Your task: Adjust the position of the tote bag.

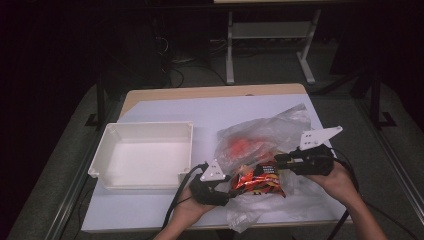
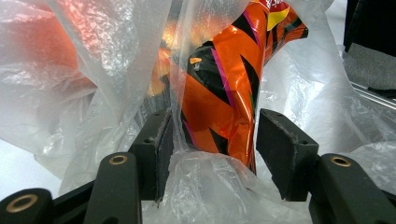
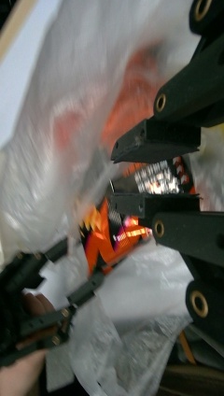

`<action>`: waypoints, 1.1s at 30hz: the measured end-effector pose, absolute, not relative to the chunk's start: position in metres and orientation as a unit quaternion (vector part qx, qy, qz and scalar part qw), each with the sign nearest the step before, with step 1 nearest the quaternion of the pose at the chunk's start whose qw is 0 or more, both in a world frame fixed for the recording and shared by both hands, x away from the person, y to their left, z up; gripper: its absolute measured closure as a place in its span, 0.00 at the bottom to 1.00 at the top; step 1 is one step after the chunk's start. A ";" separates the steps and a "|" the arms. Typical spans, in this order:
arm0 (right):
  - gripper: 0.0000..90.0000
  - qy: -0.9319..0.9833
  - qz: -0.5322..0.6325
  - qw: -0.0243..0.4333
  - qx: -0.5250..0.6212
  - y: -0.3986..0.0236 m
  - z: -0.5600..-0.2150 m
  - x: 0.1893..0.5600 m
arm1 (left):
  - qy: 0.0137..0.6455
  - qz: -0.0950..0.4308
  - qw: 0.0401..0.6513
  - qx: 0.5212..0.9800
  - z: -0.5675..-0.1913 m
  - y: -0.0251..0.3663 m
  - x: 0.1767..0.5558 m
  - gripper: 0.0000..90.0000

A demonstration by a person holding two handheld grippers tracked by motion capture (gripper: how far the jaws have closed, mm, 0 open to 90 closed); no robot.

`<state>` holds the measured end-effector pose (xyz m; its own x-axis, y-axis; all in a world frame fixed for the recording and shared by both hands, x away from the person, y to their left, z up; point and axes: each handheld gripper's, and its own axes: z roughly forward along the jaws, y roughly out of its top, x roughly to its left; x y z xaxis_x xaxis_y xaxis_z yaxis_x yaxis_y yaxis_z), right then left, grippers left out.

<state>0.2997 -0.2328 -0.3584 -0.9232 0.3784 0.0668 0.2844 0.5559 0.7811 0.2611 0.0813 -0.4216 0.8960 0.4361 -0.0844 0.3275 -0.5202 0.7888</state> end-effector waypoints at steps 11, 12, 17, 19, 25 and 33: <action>0.92 0.902 0.385 0.049 0.189 -0.198 -0.387 0.335 | 0.220 0.056 0.439 0.869 -0.424 0.081 0.263 0.51; 0.92 0.902 0.385 0.049 0.189 -0.198 -0.387 0.335 | 0.220 0.056 0.439 0.869 -0.424 0.081 0.263 0.51; 0.93 0.900 0.390 0.053 0.189 -0.180 -0.387 0.356 | 0.217 0.059 0.440 0.869 -0.424 0.081 0.263 0.50; 0.93 0.900 0.391 0.050 0.188 -0.174 -0.386 0.361 | 0.215 0.060 0.442 0.869 -0.422 0.083 0.264 0.50; 0.94 0.903 0.381 0.055 0.191 -0.157 -0.383 0.374 | 0.219 0.058 0.457 0.860 -0.417 0.086 0.262 0.50; 0.94 0.900 0.375 0.062 0.214 -0.147 -0.386 0.390 | 0.189 0.052 0.489 0.850 -0.403 0.081 0.252 0.50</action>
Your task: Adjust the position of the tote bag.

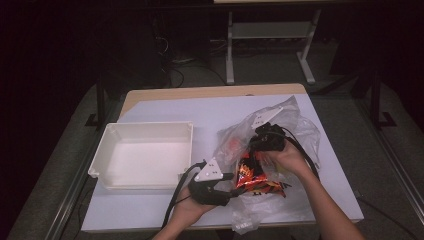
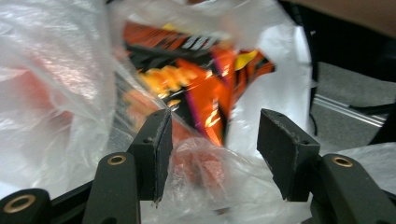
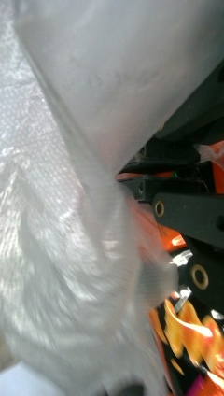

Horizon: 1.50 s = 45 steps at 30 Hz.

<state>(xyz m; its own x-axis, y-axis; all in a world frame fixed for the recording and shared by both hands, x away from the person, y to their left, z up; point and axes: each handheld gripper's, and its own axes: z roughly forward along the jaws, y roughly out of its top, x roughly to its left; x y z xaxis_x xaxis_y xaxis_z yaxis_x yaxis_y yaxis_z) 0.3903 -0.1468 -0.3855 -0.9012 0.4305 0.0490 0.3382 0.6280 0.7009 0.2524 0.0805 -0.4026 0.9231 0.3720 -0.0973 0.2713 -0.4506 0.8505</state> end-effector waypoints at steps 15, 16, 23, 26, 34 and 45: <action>0.77 0.896 0.384 0.066 0.211 -0.161 -0.370 0.364 | 0.155 0.045 0.502 0.850 -0.389 0.070 0.241 0.50; 0.77 0.896 0.384 0.066 0.211 -0.161 -0.370 0.364 | 0.155 0.045 0.502 0.850 -0.389 0.070 0.241 0.50; 0.77 0.890 0.403 0.069 0.203 -0.188 -0.355 0.330 | 0.127 0.034 0.501 0.856 -0.383 0.050 0.236 0.50; 0.78 0.887 0.410 0.070 0.203 -0.198 -0.356 0.317 | 0.120 0.020 0.499 0.858 -0.384 0.041 0.235 0.51; 0.80 0.877 0.430 0.071 0.201 -0.219 -0.356 0.289 | 0.102 0.010 0.474 0.875 -0.394 0.027 0.232 0.52; 0.67 0.893 0.393 0.058 0.210 -0.228 -0.387 0.263 | 0.143 0.040 0.444 0.884 -0.409 0.054 0.239 0.48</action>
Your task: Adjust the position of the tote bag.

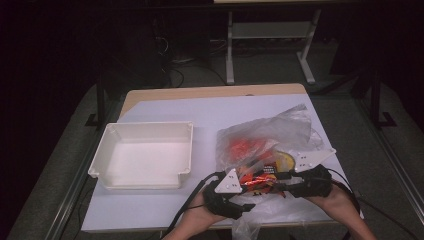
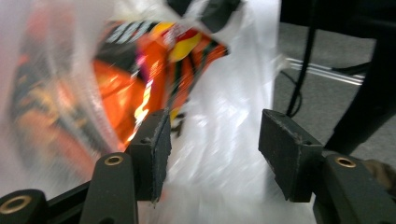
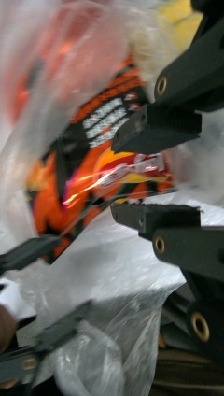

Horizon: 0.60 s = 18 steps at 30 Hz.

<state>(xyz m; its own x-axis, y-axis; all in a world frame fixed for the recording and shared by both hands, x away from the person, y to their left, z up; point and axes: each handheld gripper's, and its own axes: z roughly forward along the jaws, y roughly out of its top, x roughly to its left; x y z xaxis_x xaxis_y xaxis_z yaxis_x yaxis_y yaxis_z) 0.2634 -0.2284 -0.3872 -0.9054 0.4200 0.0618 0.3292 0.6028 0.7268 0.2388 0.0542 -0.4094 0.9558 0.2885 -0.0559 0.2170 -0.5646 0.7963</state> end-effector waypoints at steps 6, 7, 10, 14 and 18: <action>0.59 0.894 0.391 0.055 0.213 -0.232 -0.398 0.261 | 0.160 0.055 0.446 0.879 -0.411 0.069 0.243 0.47; 0.59 0.894 0.390 0.054 0.212 -0.232 -0.399 0.260 | 0.163 0.056 0.444 0.879 -0.411 0.070 0.243 0.47; 0.57 0.896 0.390 0.051 0.207 -0.229 -0.401 0.258 | 0.167 0.060 0.448 0.876 -0.411 0.075 0.242 0.46; 0.55 0.898 0.388 0.048 0.203 -0.221 -0.401 0.255 | 0.170 0.066 0.448 0.875 -0.410 0.079 0.242 0.46; 0.53 0.901 0.378 0.042 0.207 -0.217 -0.404 0.254 | 0.179 0.069 0.451 0.872 -0.410 0.086 0.242 0.46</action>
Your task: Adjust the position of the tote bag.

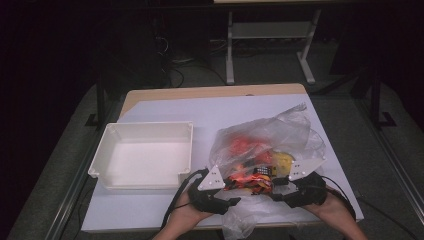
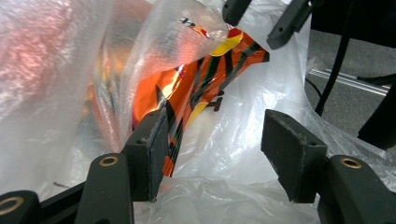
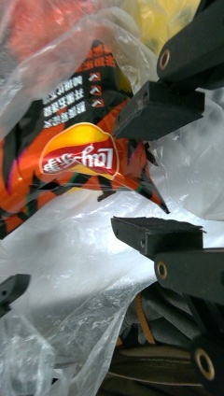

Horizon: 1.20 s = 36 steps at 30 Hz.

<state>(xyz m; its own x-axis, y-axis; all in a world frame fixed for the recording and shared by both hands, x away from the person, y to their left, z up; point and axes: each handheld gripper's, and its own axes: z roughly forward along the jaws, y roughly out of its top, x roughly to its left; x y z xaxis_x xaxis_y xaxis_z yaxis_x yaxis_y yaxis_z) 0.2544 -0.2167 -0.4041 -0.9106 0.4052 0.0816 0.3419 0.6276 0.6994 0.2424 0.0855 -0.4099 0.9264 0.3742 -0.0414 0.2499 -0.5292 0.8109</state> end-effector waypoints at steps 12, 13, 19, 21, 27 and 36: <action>0.75 0.911 0.339 0.045 0.231 -0.202 -0.417 0.254 | 0.187 0.071 0.452 0.869 -0.411 0.090 0.245 0.46; 0.75 0.911 0.339 0.045 0.231 -0.202 -0.417 0.254 | 0.187 0.071 0.452 0.869 -0.411 0.090 0.245 0.45; 0.98 0.908 0.350 0.048 0.225 -0.212 -0.414 0.254 | 0.193 0.071 0.460 0.864 -0.409 0.095 0.247 0.42; 0.98 0.905 0.358 0.045 0.224 -0.216 -0.411 0.253 | 0.197 0.074 0.458 0.864 -0.409 0.095 0.248 0.40; 0.99 0.898 0.383 0.049 0.209 -0.228 -0.395 0.248 | 0.196 0.072 0.456 0.865 -0.410 0.095 0.248 0.39; 1.00 0.884 0.419 0.066 0.197 -0.238 -0.366 0.241 | 0.193 0.073 0.463 0.862 -0.406 0.096 0.247 0.39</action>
<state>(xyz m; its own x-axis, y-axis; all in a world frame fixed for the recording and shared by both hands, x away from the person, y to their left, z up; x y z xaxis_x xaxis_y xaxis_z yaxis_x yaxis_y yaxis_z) 0.2409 -0.2383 -0.3663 -0.9137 0.4035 0.0477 0.2921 0.5706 0.7675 0.2473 0.0957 -0.4057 0.9151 0.3999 -0.0517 0.2639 -0.4971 0.8266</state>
